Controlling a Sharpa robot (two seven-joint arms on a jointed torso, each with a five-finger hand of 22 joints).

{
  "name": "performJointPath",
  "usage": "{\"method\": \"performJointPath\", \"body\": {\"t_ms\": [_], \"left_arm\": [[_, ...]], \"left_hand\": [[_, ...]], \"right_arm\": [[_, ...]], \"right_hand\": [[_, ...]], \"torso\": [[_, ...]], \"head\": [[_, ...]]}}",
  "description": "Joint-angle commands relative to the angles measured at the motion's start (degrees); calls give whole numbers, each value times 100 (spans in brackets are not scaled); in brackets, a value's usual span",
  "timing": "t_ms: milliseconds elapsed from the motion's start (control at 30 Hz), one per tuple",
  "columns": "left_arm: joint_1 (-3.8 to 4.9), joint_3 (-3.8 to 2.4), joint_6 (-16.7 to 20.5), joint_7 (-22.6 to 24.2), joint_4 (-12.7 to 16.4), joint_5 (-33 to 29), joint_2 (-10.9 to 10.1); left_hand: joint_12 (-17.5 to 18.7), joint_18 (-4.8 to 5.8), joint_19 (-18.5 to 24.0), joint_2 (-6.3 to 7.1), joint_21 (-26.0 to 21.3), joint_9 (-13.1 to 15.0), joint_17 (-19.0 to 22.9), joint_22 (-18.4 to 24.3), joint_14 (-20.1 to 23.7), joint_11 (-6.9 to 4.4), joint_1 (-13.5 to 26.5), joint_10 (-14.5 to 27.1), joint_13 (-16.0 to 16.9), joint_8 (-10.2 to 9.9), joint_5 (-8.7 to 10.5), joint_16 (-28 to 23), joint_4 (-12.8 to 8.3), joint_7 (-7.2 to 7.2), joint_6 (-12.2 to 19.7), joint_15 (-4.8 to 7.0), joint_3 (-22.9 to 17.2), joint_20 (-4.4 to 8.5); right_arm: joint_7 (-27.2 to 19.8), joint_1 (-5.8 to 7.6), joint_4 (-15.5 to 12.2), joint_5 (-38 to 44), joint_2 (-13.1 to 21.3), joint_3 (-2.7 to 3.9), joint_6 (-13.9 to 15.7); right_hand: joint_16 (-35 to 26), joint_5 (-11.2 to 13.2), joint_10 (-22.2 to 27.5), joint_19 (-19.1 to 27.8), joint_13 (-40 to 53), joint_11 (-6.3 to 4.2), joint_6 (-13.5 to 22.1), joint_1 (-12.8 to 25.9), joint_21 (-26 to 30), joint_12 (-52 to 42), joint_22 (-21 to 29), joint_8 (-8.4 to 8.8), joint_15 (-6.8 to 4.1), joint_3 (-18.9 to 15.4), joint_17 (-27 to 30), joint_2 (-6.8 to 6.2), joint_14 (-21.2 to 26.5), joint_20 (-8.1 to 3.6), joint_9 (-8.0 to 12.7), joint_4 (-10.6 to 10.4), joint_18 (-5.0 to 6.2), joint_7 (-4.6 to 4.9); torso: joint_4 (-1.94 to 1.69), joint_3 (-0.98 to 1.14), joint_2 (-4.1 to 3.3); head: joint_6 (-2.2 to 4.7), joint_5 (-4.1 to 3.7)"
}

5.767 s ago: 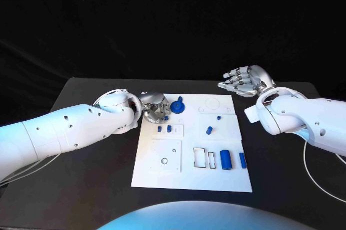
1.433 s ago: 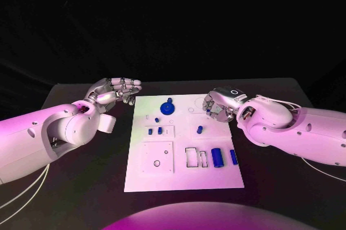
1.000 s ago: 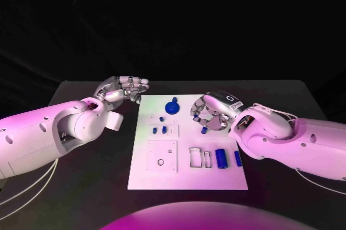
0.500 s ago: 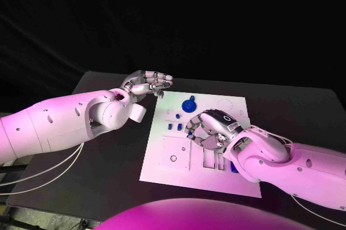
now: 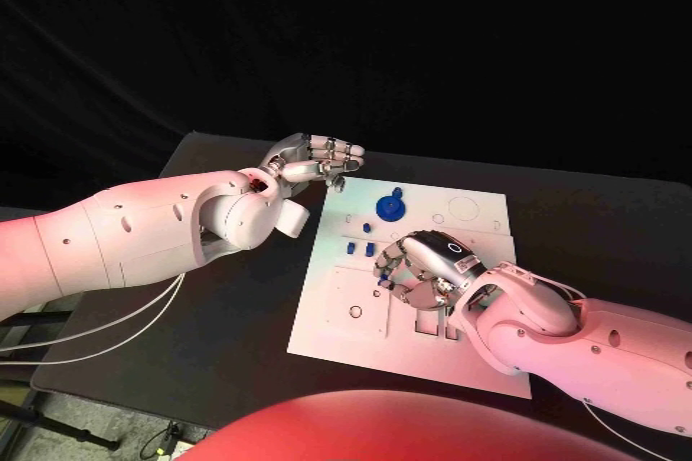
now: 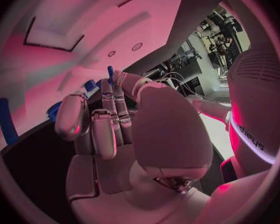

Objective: Assemble the parts on the task board

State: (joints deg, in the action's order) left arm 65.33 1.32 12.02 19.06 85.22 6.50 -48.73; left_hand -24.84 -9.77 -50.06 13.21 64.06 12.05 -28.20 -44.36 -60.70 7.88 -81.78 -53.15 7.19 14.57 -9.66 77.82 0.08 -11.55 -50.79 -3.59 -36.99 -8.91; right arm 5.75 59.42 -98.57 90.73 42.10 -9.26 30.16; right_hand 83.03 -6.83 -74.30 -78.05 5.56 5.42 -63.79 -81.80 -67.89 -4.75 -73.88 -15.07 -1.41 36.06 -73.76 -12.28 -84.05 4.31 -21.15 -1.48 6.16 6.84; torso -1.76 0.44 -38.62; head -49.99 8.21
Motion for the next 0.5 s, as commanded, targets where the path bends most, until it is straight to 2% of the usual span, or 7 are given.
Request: {"method": "performJointPath", "body": {"t_ms": [33, 167, 500], "left_arm": [[2, -6, -102, 27, 7, 60, 13], [2, -6, -105, 24, 4, 63, 11], [2, -6, -119, 14, 5, 79, 2]], "left_hand": [[-32, -85, -25, -26, -4, -5, 3, 8, 12, 8, 32, 41, 0, 7, -16, 24, -35, 11, 12, -11, 10, -28], [-32, -85, -25, -26, -4, -5, 3, 8, 12, 8, 32, 41, 0, 7, -16, 24, -35, 11, 12, -11, 10, -28], [-32, -85, -25, -26, -4, -5, 3, 8, 12, 8, 32, 41, 0, 7, -16, 24, -35, 11, 12, -11, 10, -28]], "right_arm": [[13, -19, 1, 76, -13, -2, -198], [24, -43, 7, 91, -13, -4, -229], [4, -123, 37, 90, -41, -6, -200]], "right_hand": [[2, -32, -295, 42, 355, -265, 0, -14, 32, -39, 5, 7, -25, 320, -2, 67, -299, -17, -6, 357, -74, 23], [2, -32, -295, 42, 355, -265, 0, -14, 32, -39, 5, 7, -25, 320, -2, 67, -299, -17, -6, 357, -74, 23], [2, -32, -295, 42, 355, -265, 0, -14, 32, -39, 5, 7, -25, 320, -2, 67, -299, -17, -6, 357, -74, 23]], "torso": [[-1, 11, -5], [3, 10, -6], [-2, 14, -7]], "head": [[-1, 28], [-1, 52], [-1, 40]]}}
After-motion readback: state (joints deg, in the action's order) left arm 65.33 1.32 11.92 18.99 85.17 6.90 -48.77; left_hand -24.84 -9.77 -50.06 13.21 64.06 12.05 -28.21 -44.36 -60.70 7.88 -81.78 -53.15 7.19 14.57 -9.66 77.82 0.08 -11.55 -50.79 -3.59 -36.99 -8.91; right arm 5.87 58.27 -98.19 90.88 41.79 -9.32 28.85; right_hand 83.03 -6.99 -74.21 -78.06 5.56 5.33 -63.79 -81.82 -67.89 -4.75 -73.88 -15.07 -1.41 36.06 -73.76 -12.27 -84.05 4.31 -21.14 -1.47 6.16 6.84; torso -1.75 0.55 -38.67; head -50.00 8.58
